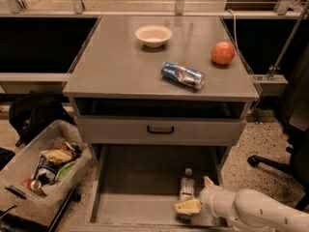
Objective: Pick blue plastic bottle from middle drawer and place on counter
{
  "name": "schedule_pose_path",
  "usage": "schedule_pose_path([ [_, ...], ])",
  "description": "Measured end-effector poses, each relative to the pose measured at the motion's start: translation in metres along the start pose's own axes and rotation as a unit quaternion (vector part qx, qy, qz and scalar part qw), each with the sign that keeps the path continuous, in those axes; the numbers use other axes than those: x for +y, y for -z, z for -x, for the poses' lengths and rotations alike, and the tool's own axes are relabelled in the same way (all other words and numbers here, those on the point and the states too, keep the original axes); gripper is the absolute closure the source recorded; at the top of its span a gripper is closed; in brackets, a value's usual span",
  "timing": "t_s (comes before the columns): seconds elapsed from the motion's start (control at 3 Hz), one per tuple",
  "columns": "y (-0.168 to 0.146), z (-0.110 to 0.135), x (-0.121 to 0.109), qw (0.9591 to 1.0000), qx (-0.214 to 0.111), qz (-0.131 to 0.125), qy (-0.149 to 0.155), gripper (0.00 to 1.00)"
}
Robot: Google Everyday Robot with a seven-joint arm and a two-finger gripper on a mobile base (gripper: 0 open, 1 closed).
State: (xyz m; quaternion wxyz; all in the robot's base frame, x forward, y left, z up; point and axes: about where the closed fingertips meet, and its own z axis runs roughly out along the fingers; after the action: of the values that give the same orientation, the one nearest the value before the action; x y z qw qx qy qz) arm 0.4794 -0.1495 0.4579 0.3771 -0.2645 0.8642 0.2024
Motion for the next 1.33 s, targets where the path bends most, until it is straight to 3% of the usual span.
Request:
schedule_pose_path([
  [0.33, -0.005, -0.005, -0.004, 0.9982, 0.024, -0.055, -0.003, 0.0],
  [0.67, -0.005, -0.004, -0.017, 0.9958, 0.022, -0.089, 0.001, 0.0],
  [1.33, -0.013, -0.009, -0.018, 0.9957, 0.033, -0.086, 0.006, 0.0],
])
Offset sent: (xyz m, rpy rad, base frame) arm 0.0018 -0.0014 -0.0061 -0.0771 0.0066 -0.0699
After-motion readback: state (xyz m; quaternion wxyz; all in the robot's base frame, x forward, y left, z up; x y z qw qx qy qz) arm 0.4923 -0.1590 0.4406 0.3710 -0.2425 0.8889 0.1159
